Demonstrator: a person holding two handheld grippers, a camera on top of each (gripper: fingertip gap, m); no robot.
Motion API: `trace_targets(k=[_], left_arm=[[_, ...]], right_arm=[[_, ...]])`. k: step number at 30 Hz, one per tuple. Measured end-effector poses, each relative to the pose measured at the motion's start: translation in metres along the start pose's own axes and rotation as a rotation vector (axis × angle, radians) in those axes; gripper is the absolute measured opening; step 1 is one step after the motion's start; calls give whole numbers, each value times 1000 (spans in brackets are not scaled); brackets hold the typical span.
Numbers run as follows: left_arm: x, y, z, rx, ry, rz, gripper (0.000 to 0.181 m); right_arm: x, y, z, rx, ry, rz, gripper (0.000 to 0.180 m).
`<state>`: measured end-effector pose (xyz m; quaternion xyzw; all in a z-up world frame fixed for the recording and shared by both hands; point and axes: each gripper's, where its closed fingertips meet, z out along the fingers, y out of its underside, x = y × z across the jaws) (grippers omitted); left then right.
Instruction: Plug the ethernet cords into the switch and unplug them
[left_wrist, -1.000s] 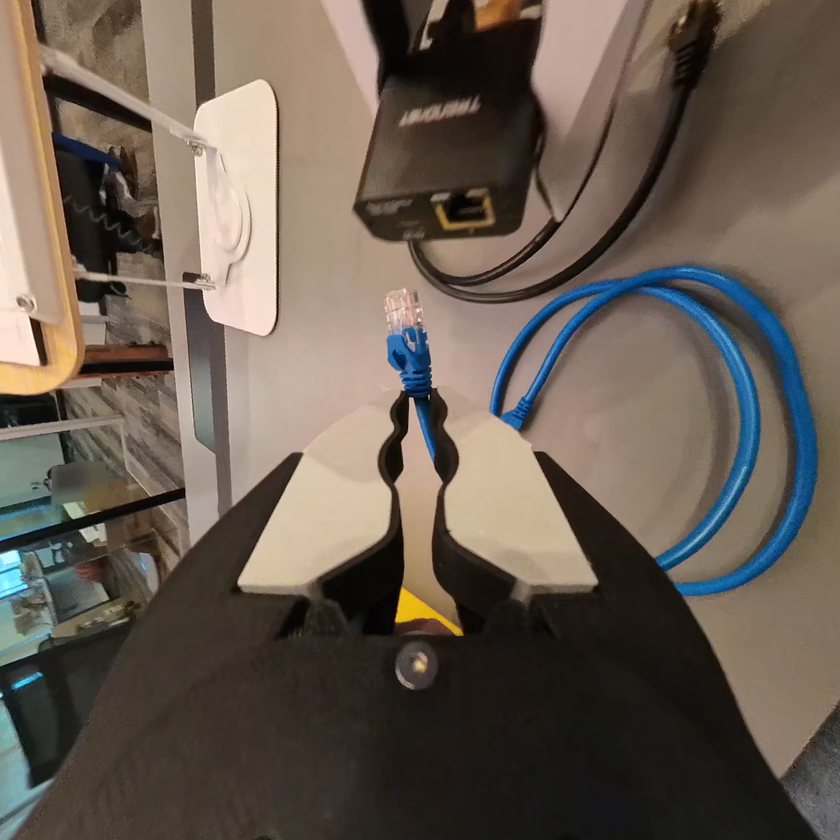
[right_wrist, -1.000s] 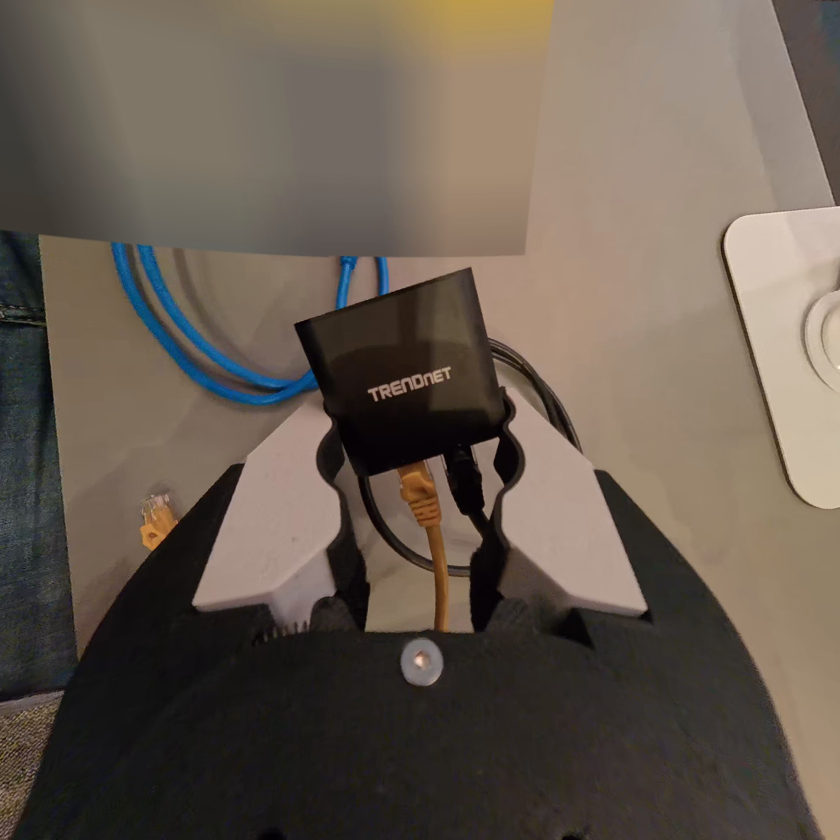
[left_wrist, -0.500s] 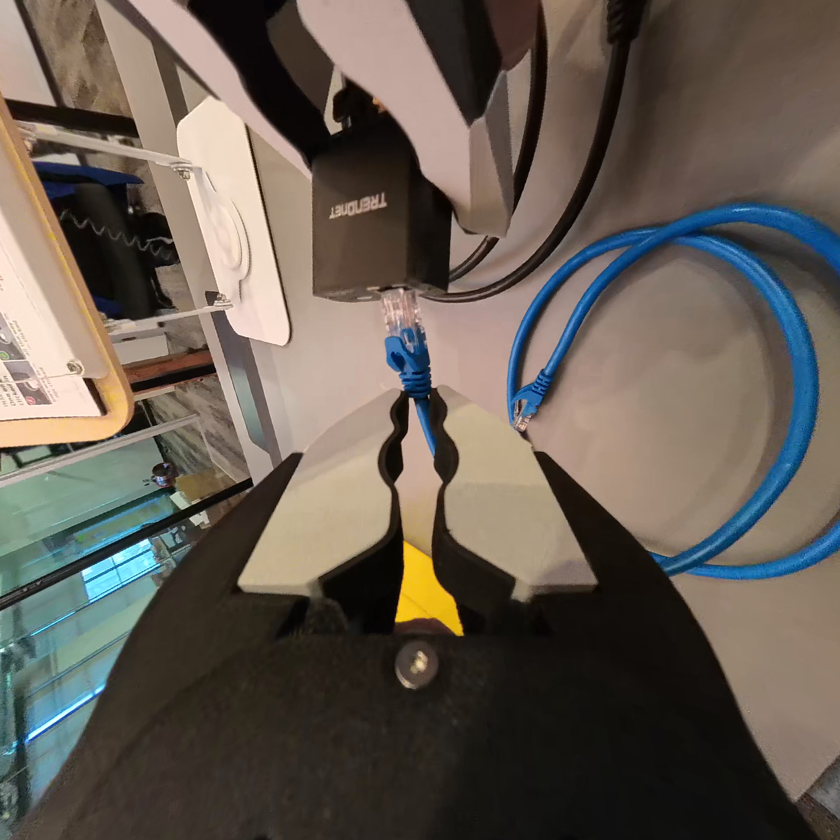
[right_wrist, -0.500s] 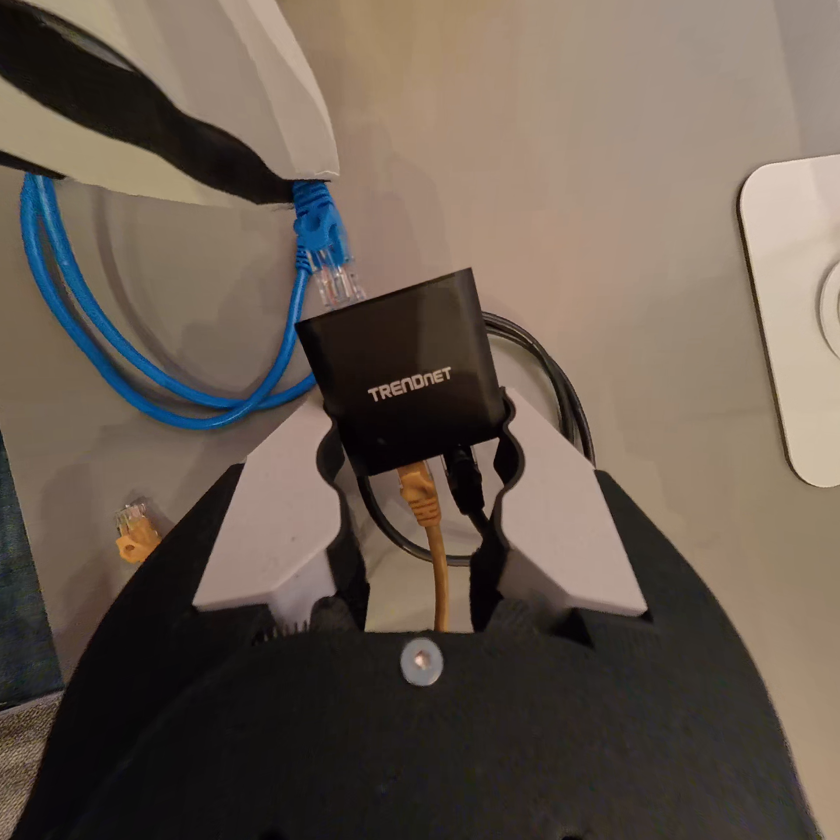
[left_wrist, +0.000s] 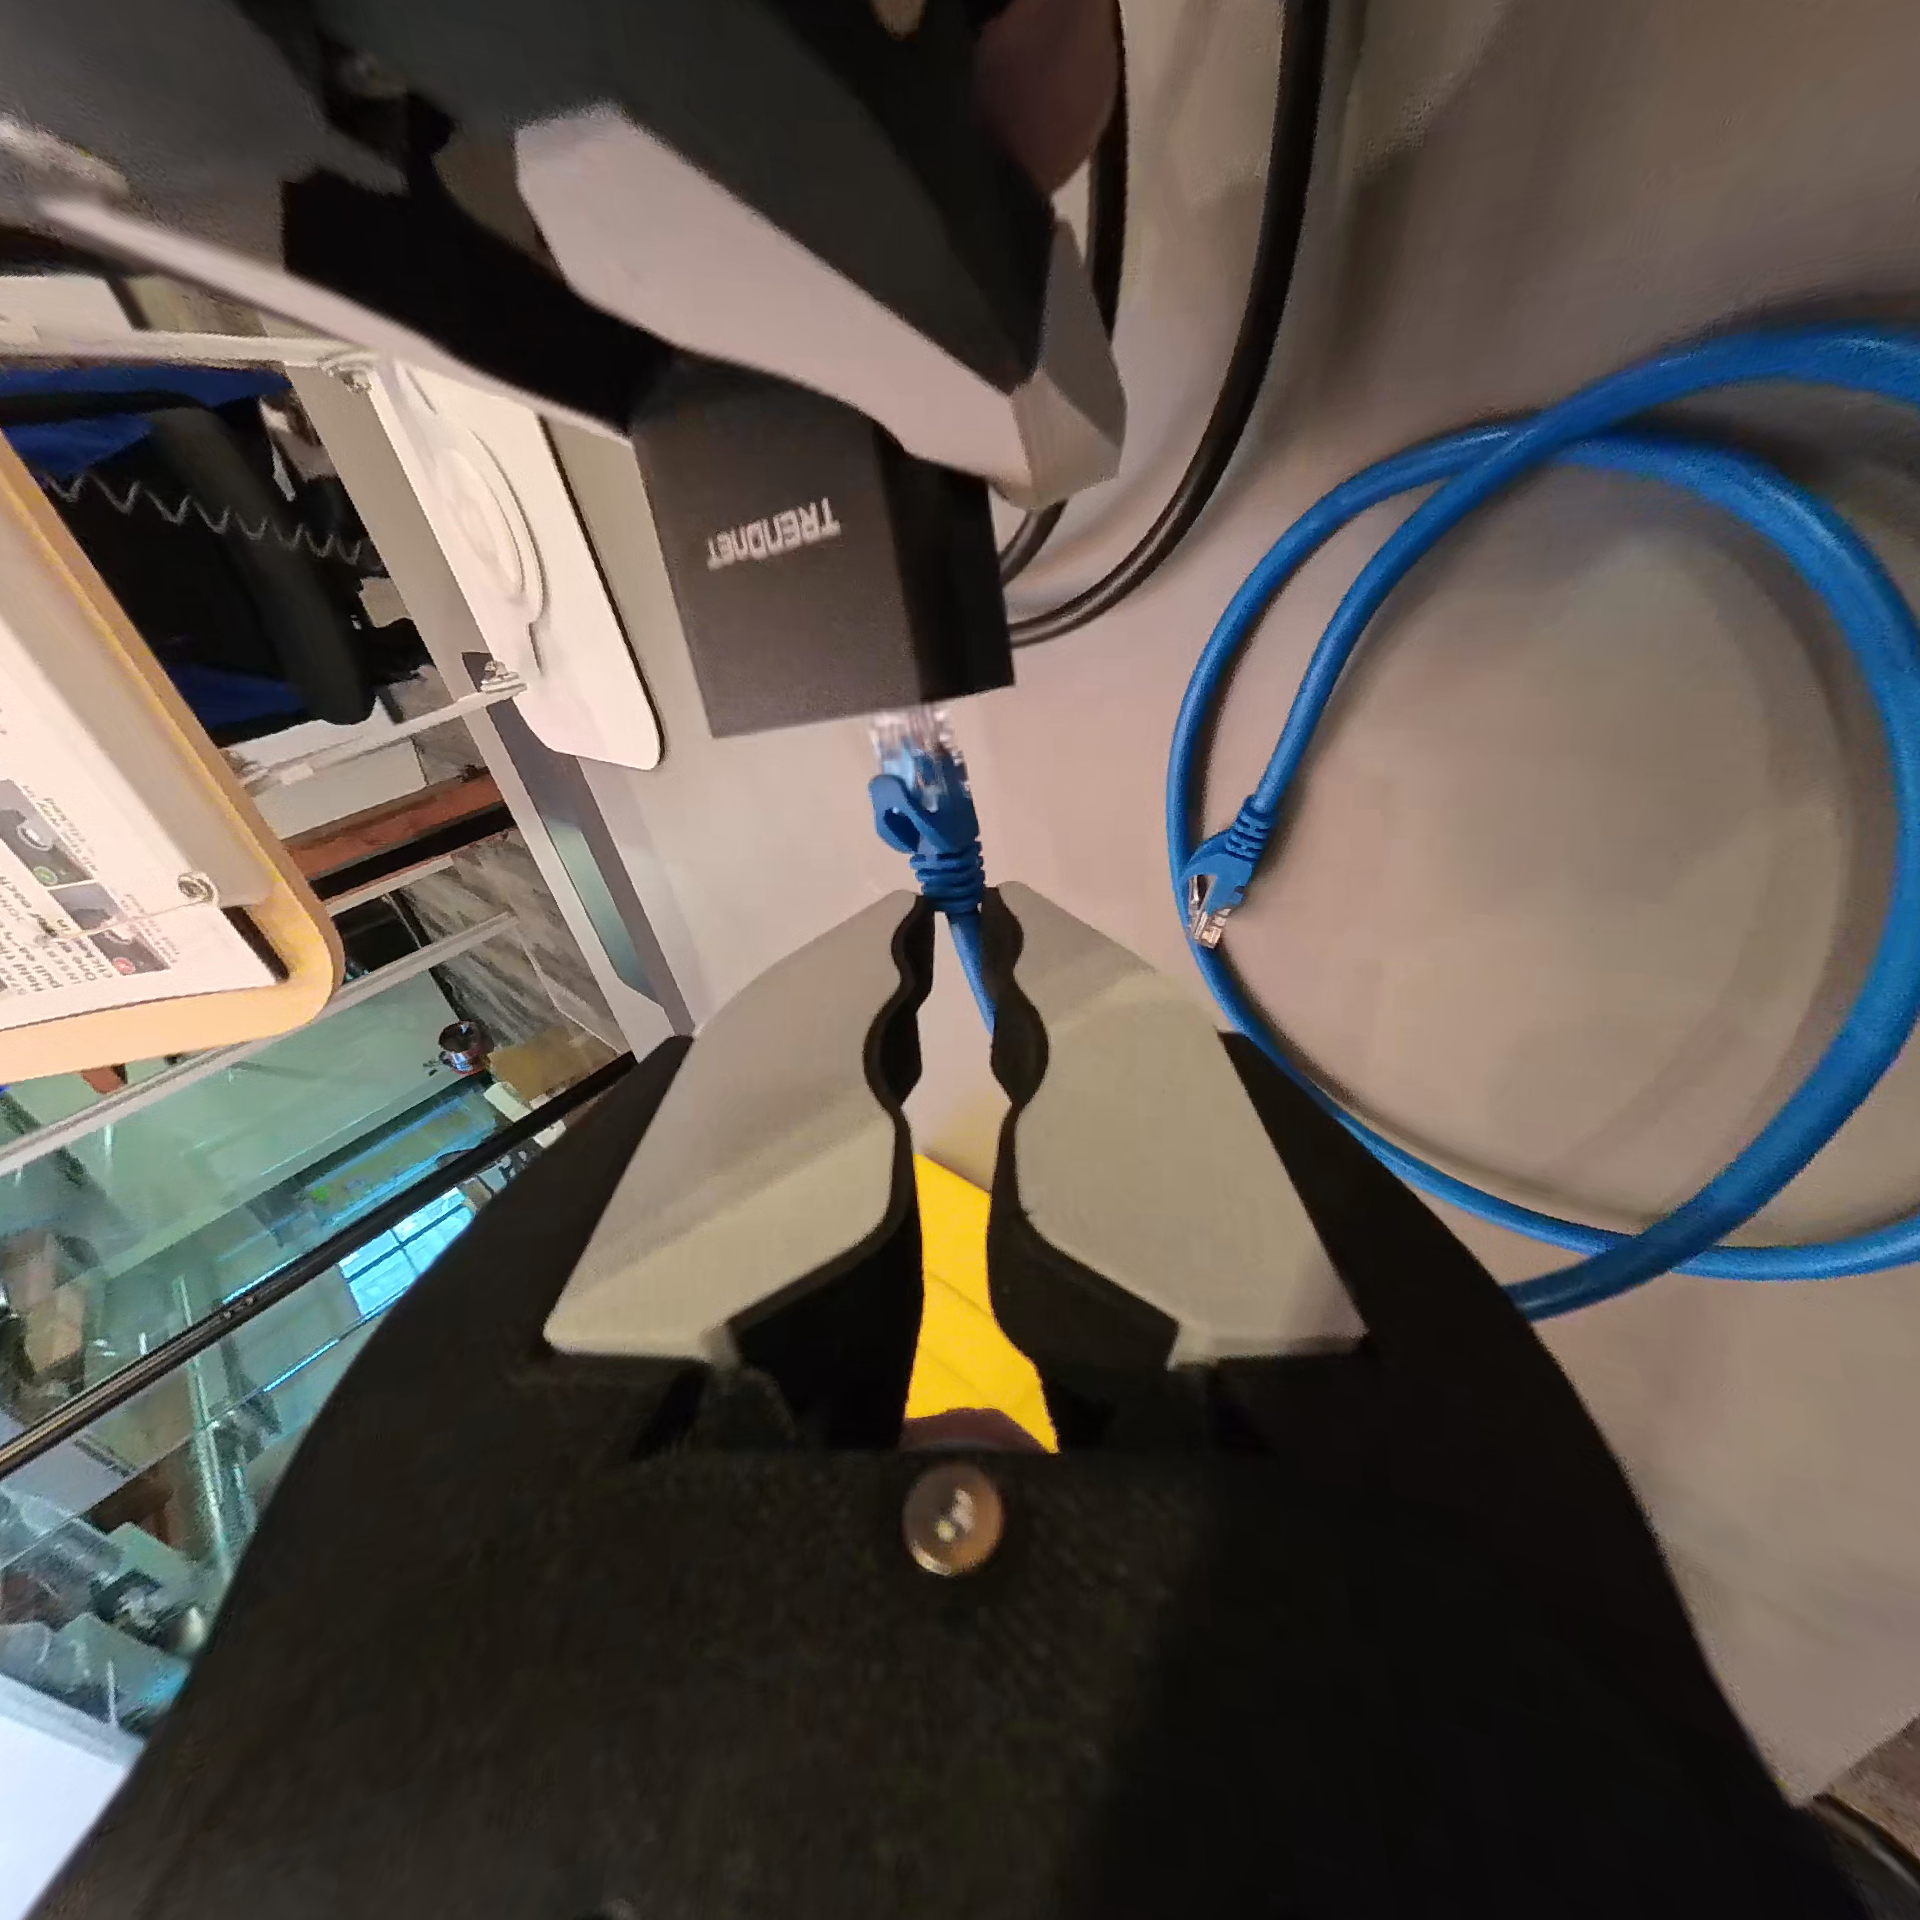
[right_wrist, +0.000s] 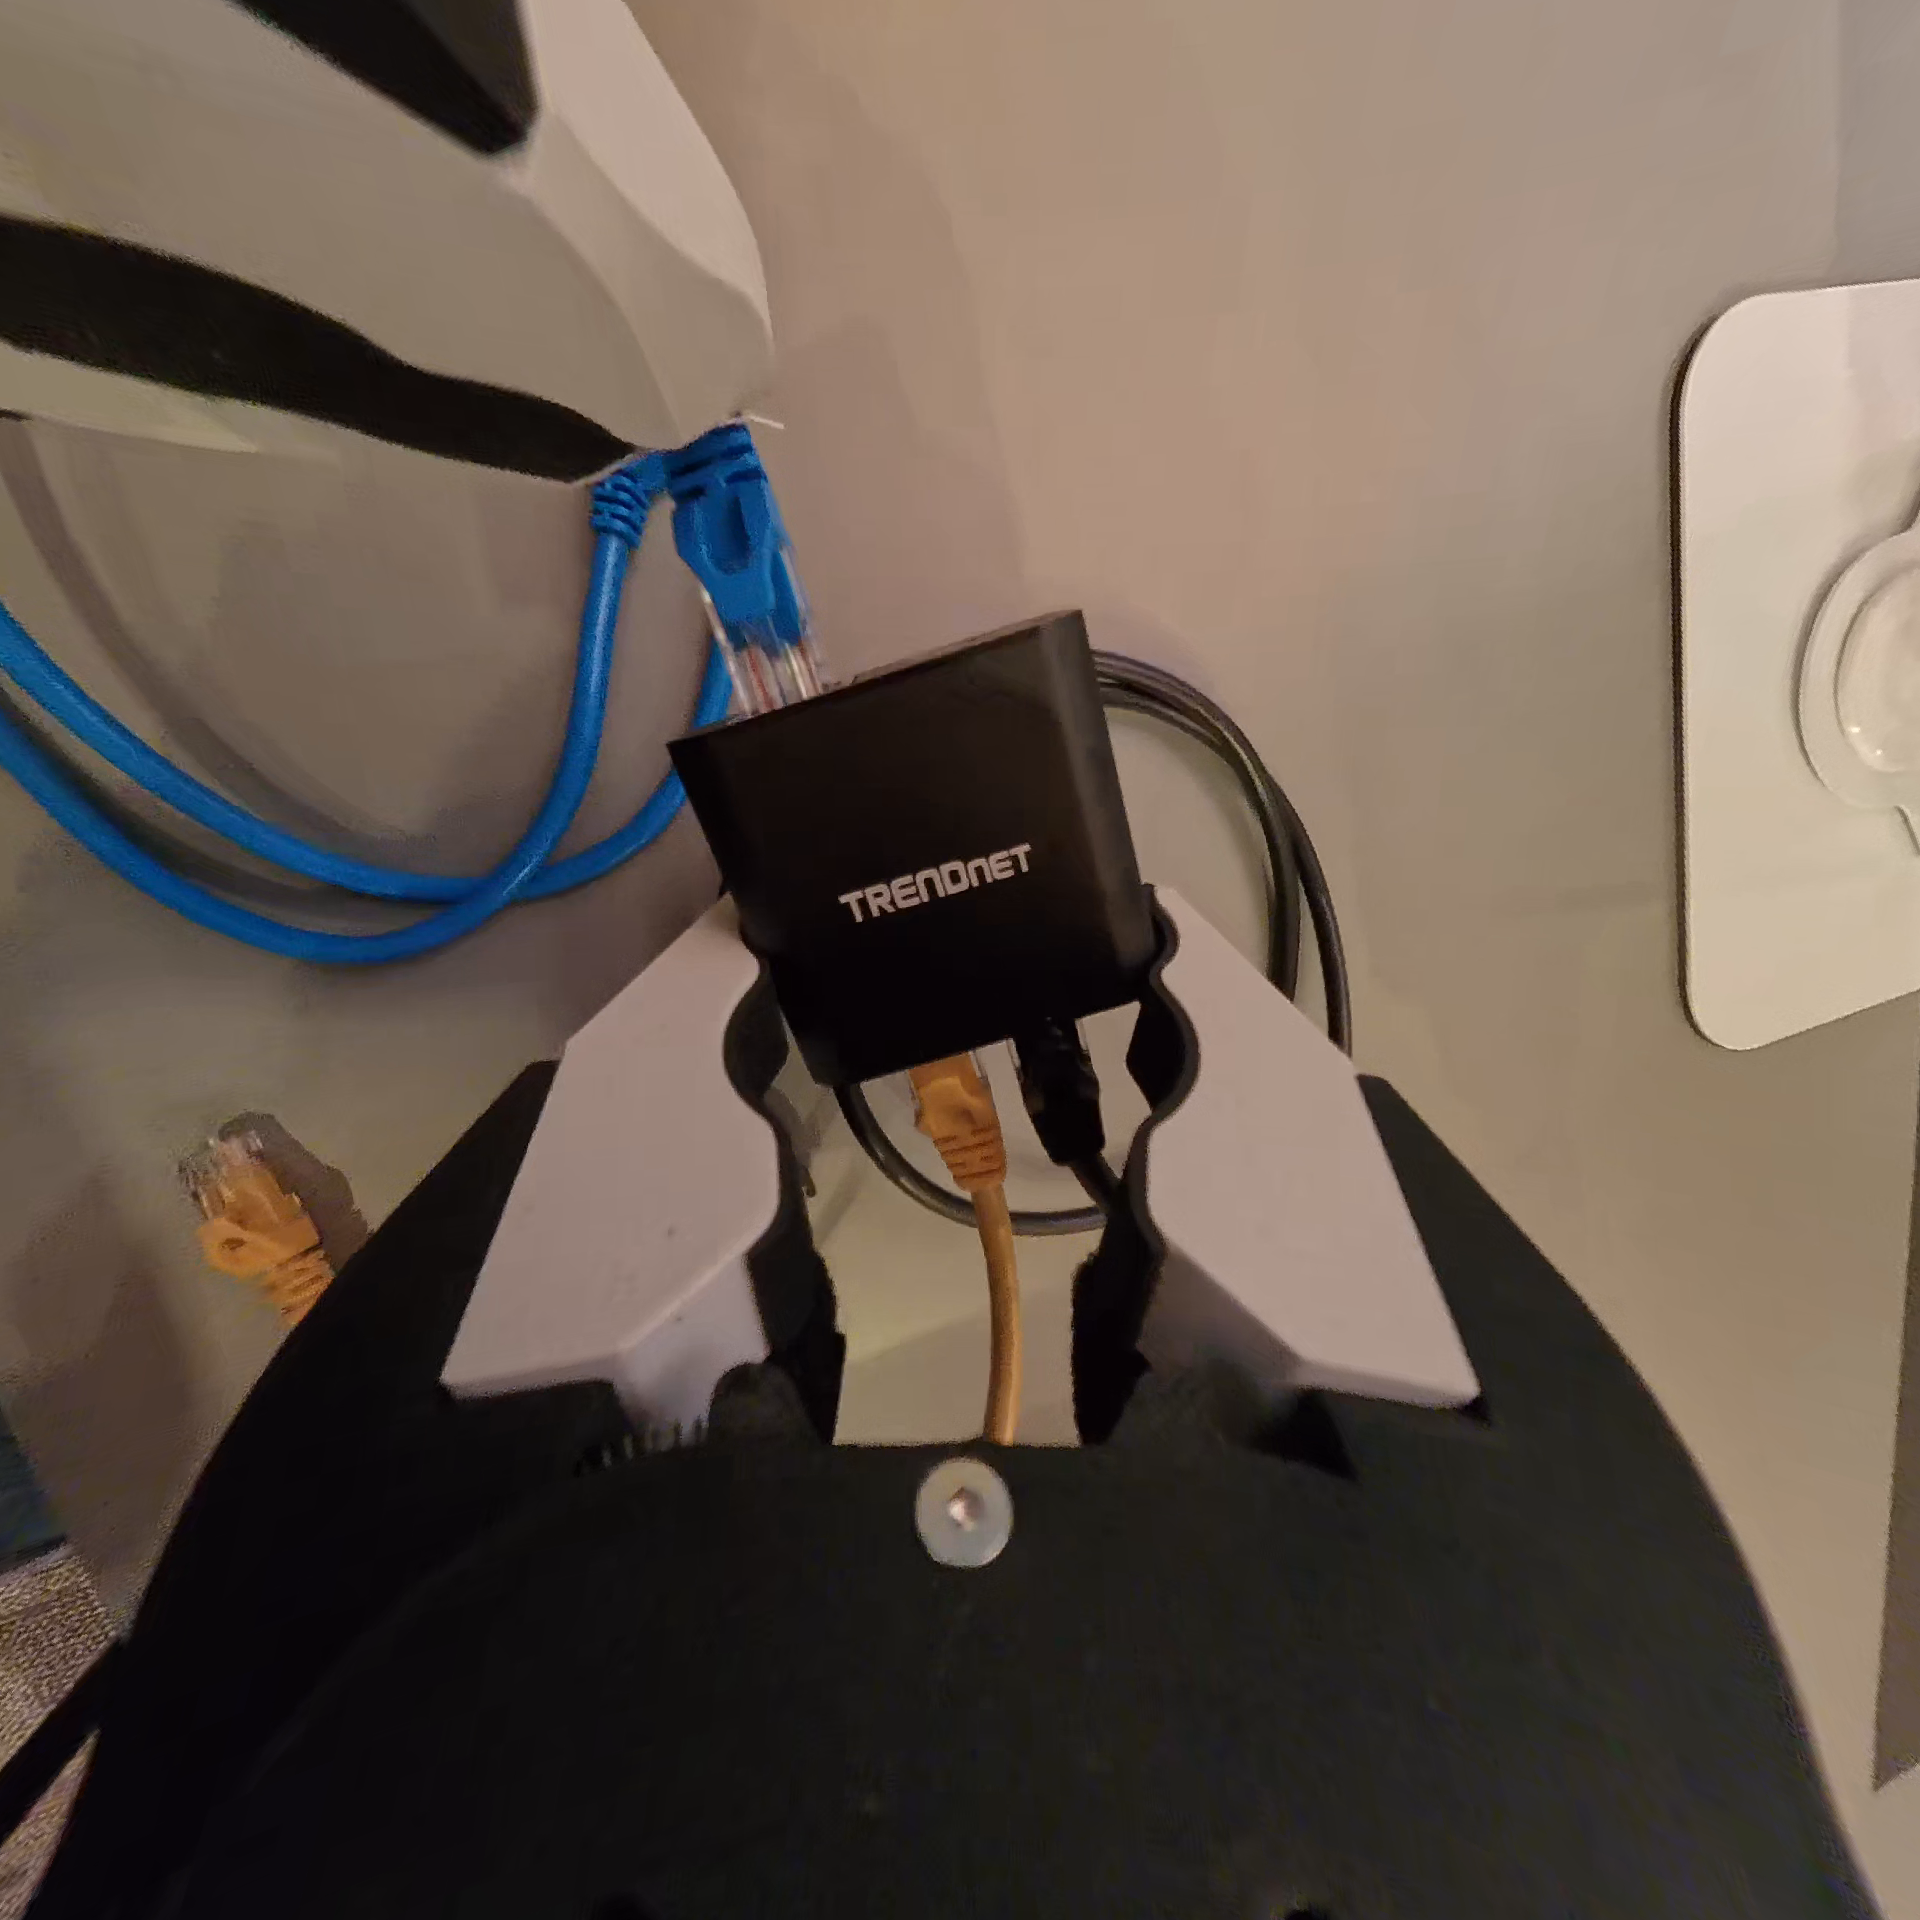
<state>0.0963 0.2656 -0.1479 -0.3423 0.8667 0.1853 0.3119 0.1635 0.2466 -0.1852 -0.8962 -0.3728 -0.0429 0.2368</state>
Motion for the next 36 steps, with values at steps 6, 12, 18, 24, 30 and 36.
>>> trace_targets(k=[6,12,18,24,30,36], left_arm=[[0,-1,5,-27,-1,2,8],[-5,-3,7,12,-37,-42,7],[-7,-2,10,18,-76,-77,6],[-4,-3,12,9,-65,-110,6],[-26,-1,-2,84,-132,-207,9],[-81,5,-73,284,-319,-390,44]], right_arm=[[2,-1,0,-34,19,-10,65],[7,-4,-5,-7,24,-9,64],[9,-6,-2,-11,40,5,63],[9,-6,1,-42,53,4,63],[18,-13,-14,51,54,70,65],[47,-20,-61,130,152,135,65]])
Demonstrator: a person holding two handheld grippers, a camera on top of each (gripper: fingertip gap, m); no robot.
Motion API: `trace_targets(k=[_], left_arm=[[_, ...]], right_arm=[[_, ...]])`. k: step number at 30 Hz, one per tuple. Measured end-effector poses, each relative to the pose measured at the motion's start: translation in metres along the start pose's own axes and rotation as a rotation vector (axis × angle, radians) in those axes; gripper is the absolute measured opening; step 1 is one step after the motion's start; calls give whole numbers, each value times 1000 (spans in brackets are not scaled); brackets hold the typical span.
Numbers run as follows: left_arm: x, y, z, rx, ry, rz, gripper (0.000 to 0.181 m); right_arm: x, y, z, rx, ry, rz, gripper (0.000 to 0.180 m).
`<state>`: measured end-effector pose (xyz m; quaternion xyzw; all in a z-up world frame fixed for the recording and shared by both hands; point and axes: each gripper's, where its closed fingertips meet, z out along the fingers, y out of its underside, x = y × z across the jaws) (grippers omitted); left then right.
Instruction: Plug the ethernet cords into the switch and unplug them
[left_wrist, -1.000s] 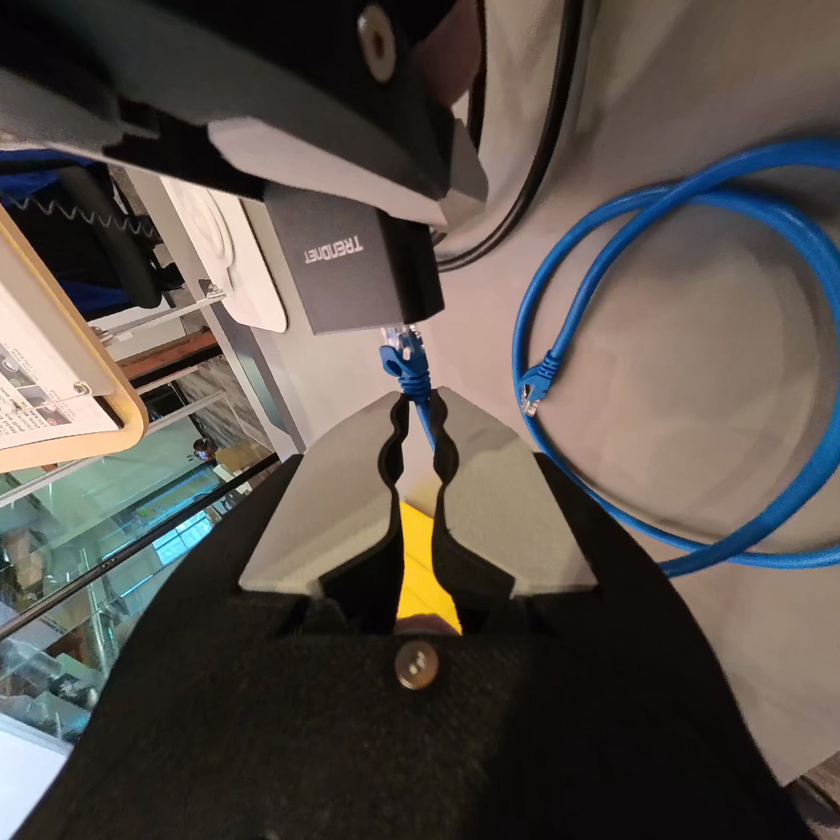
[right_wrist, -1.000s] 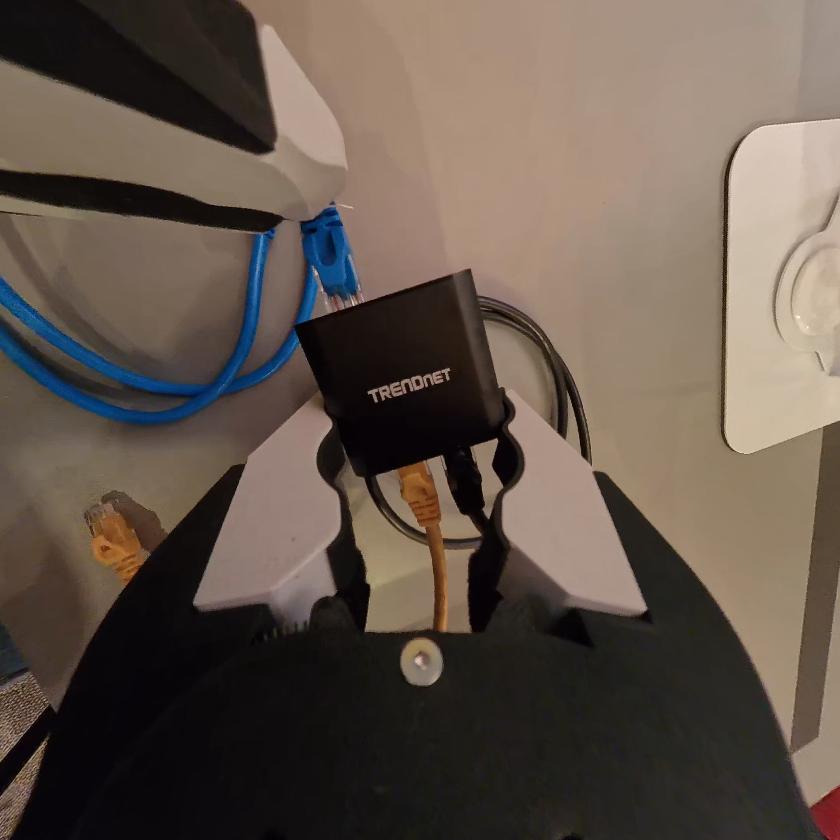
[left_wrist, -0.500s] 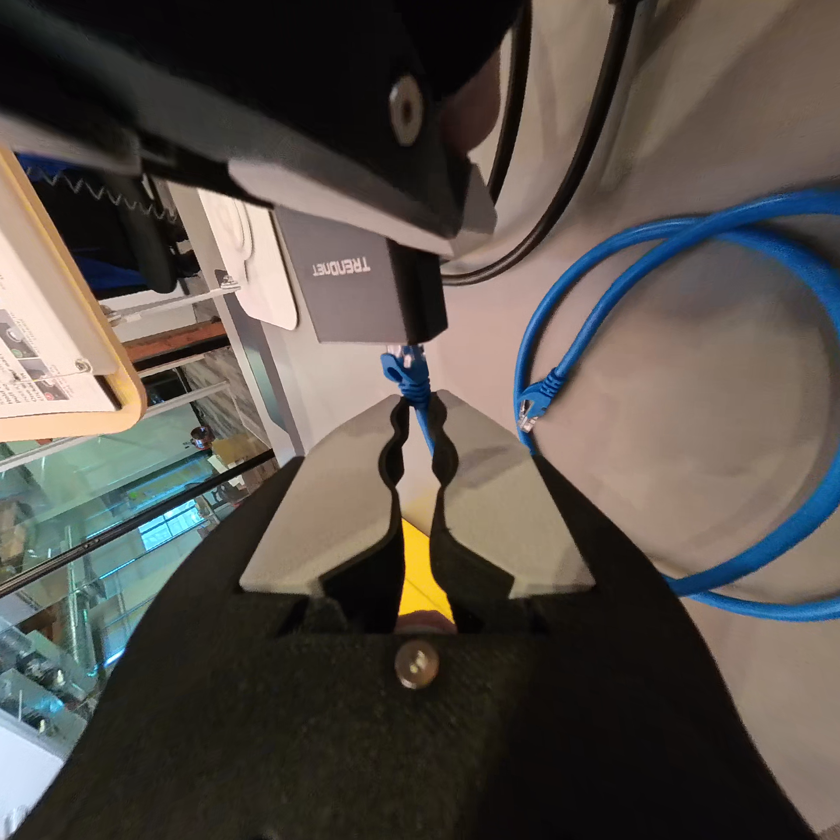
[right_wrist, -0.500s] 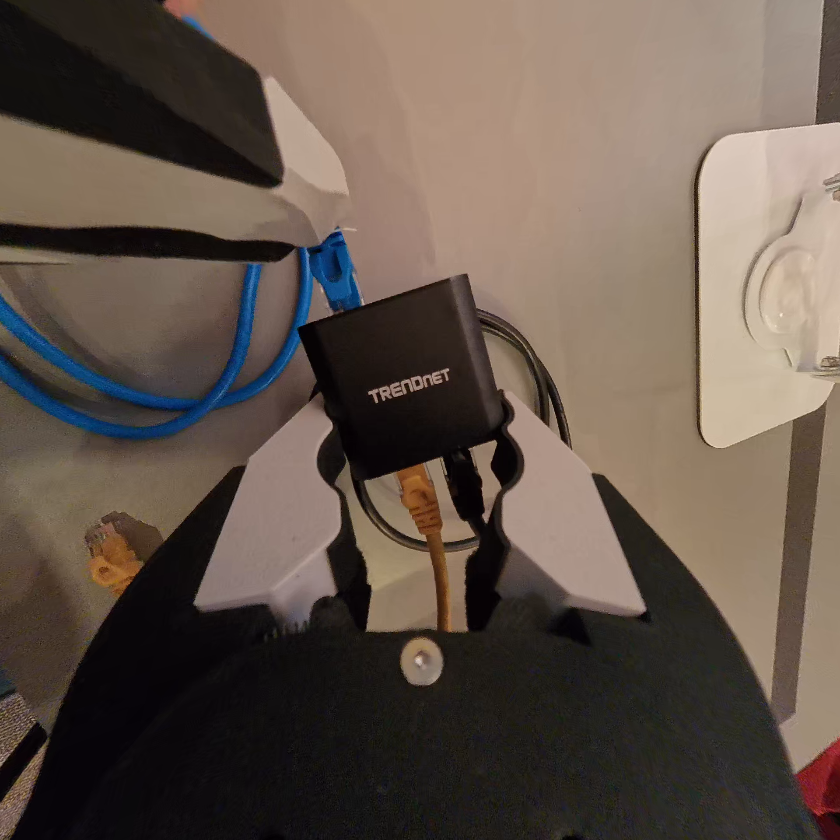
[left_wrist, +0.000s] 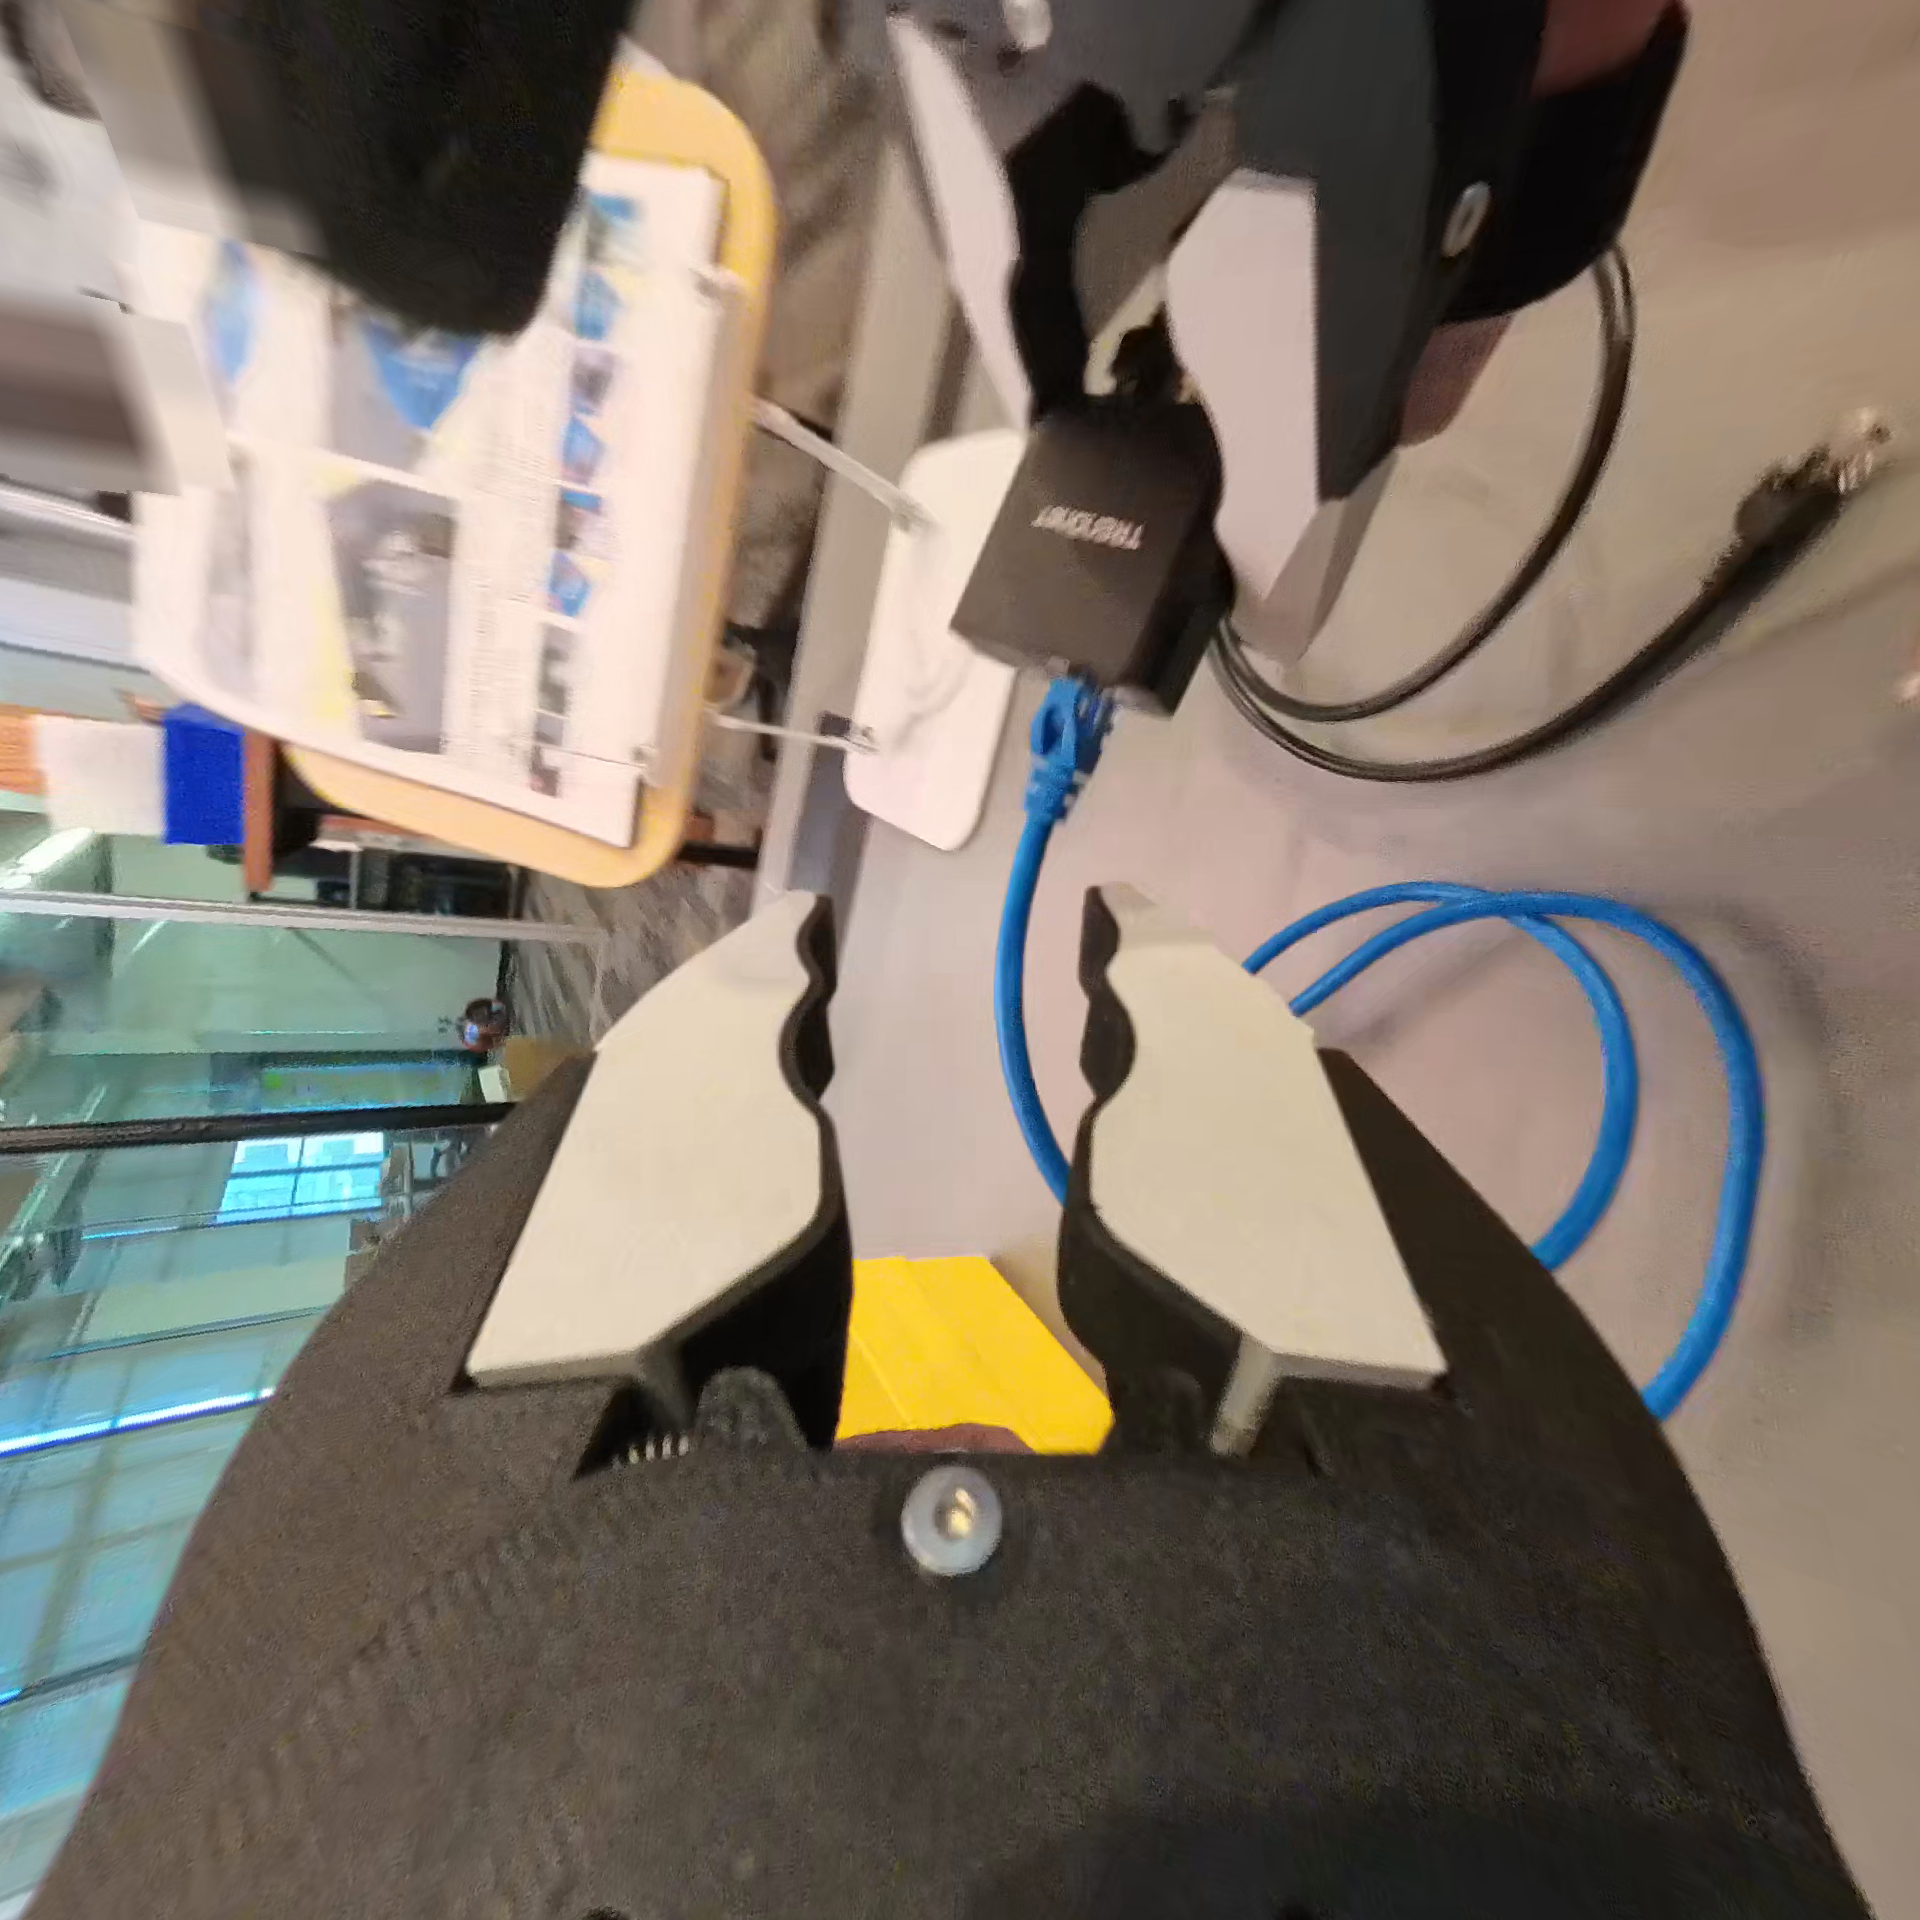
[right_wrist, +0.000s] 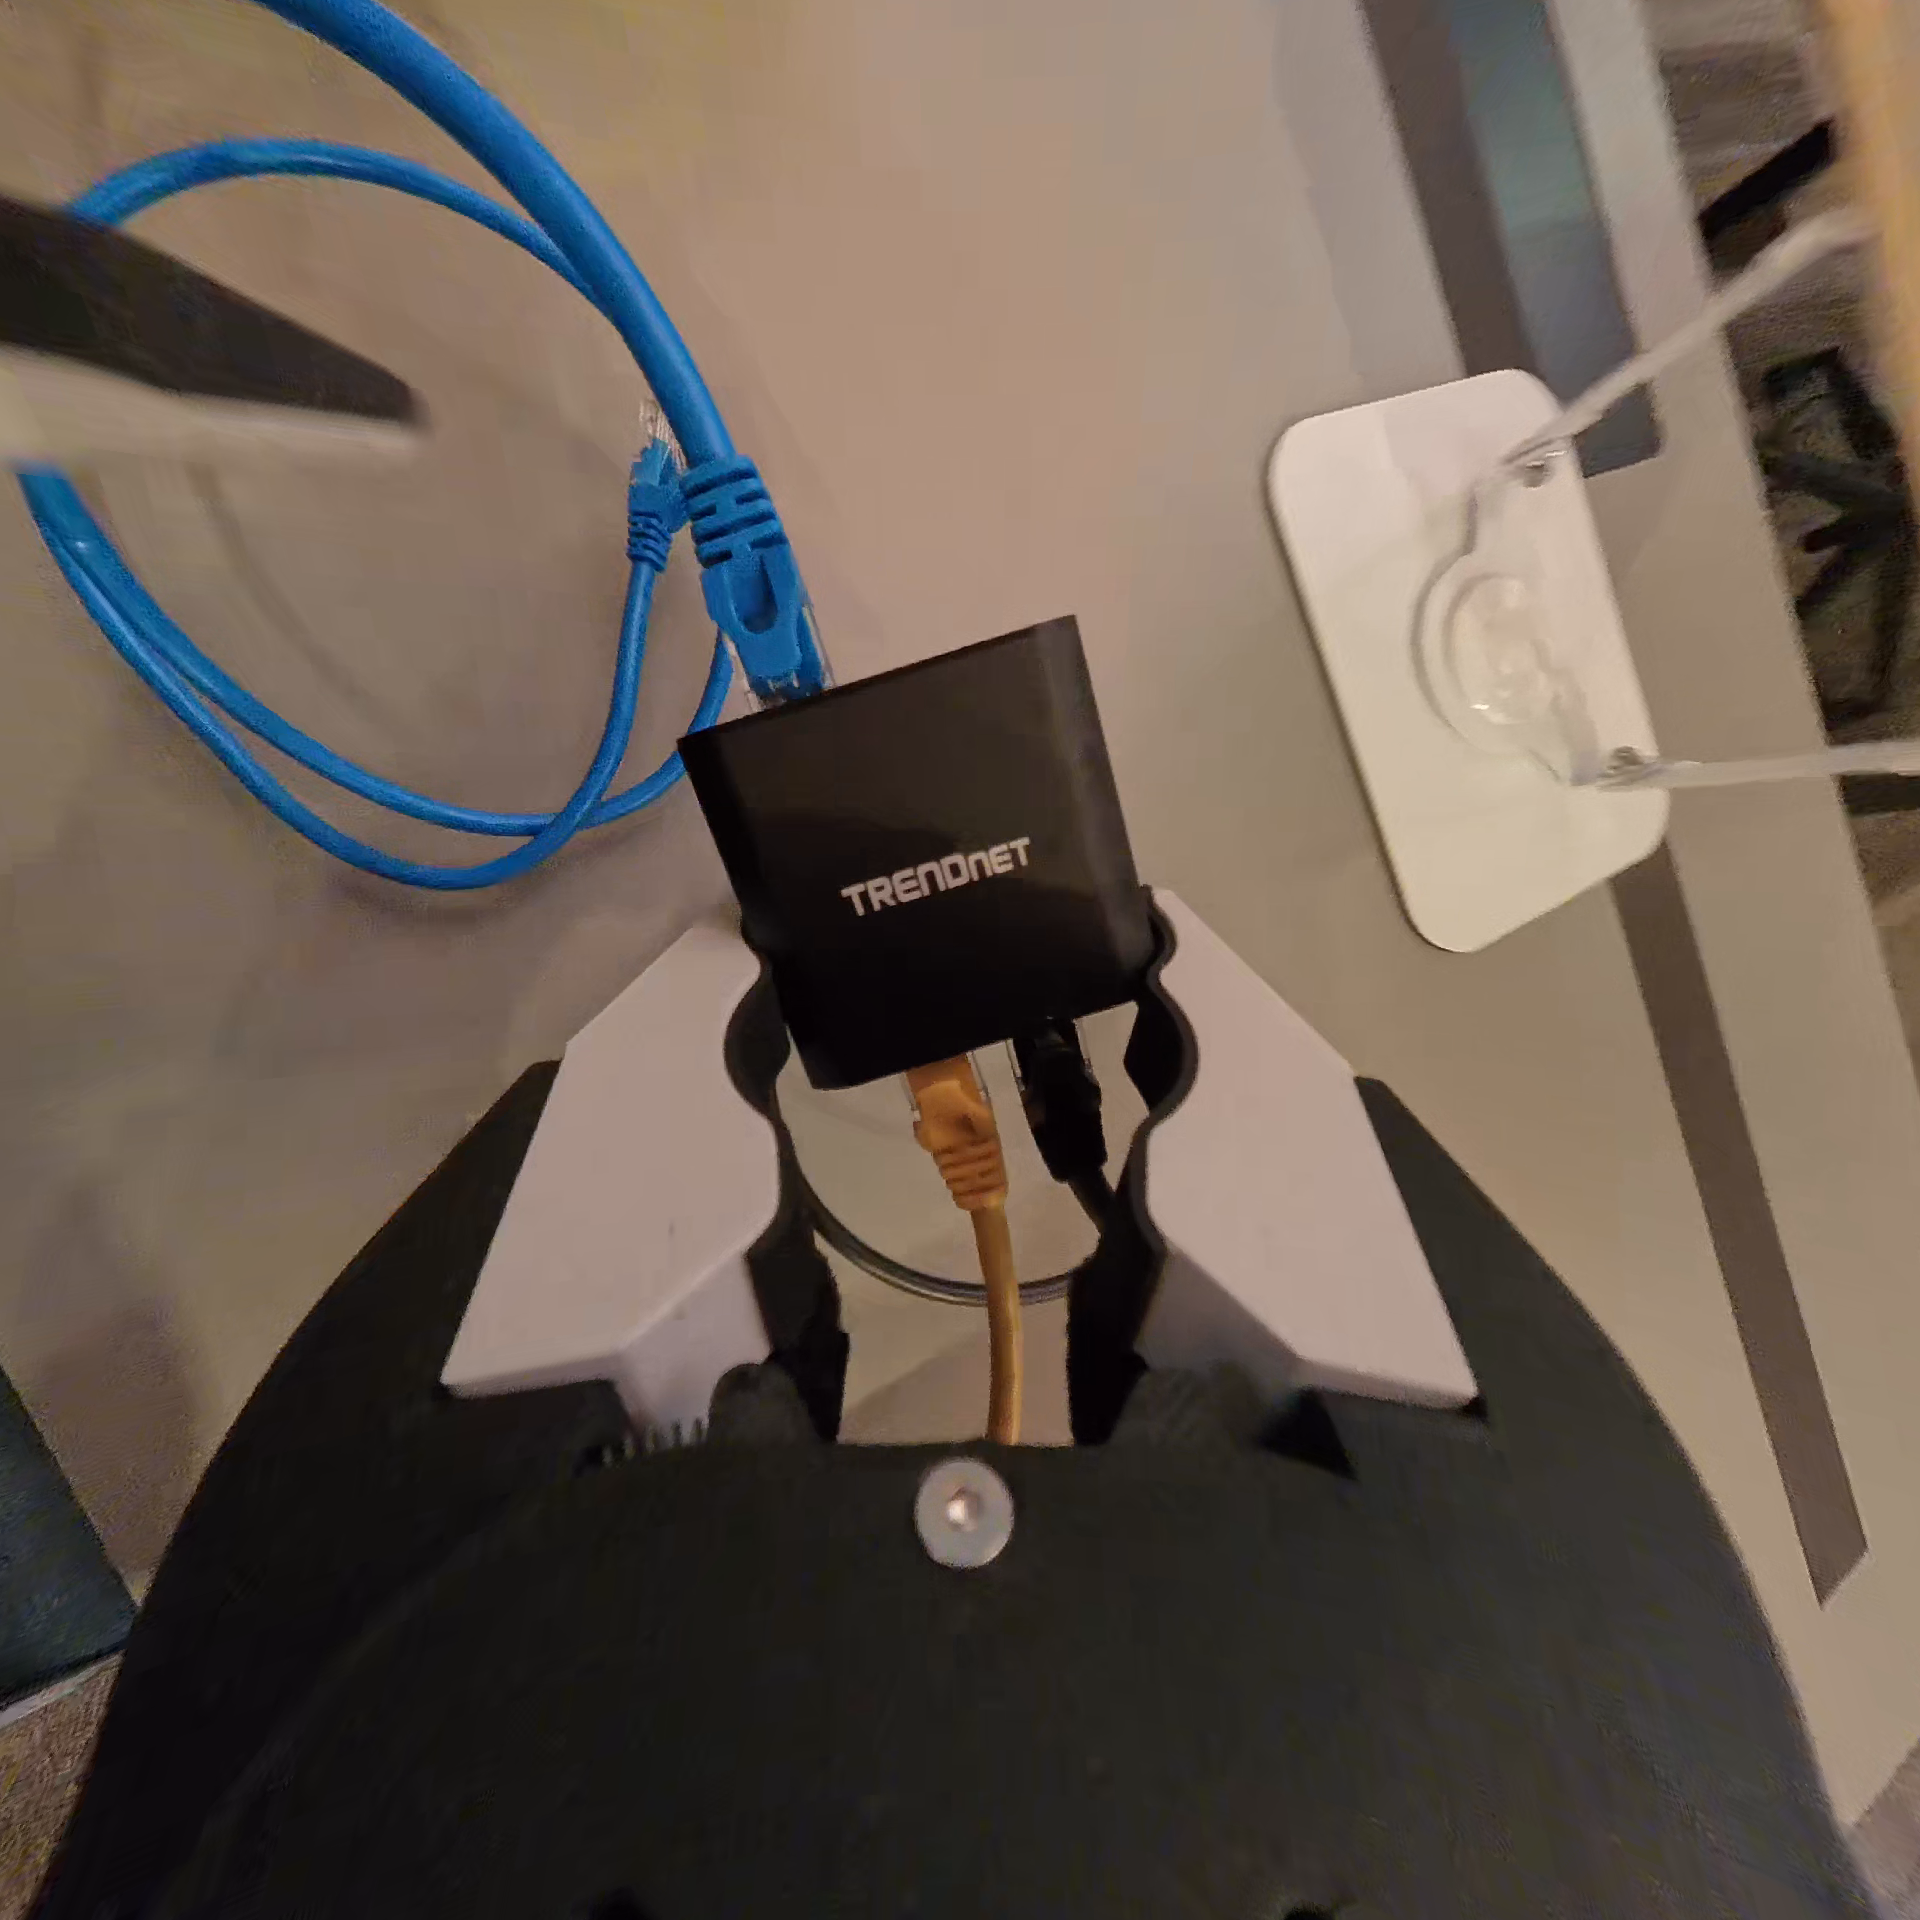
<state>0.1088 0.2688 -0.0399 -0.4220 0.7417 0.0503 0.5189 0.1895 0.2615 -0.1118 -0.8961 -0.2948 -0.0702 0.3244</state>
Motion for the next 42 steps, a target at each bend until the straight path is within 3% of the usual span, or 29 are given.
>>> trace_targets(k=[6,13,28,37,42], left_arm=[[-37,9,-44,159,-152,-151,37],[5,47,-31,117,-64,-227,36],[49,64,0,42,32,-171,40],[69,73,13,9,80,-144,43],[75,73,15,8,93,-129,44]], right_arm=[[61,-11,-78,114,143,108,65],[136,-5,-173,151,336,152,65],[249,112,-294,-155,658,96,65],[274,173,-323,-523,759,-142,65],[265,194,-281,-737,762,-387,65]])
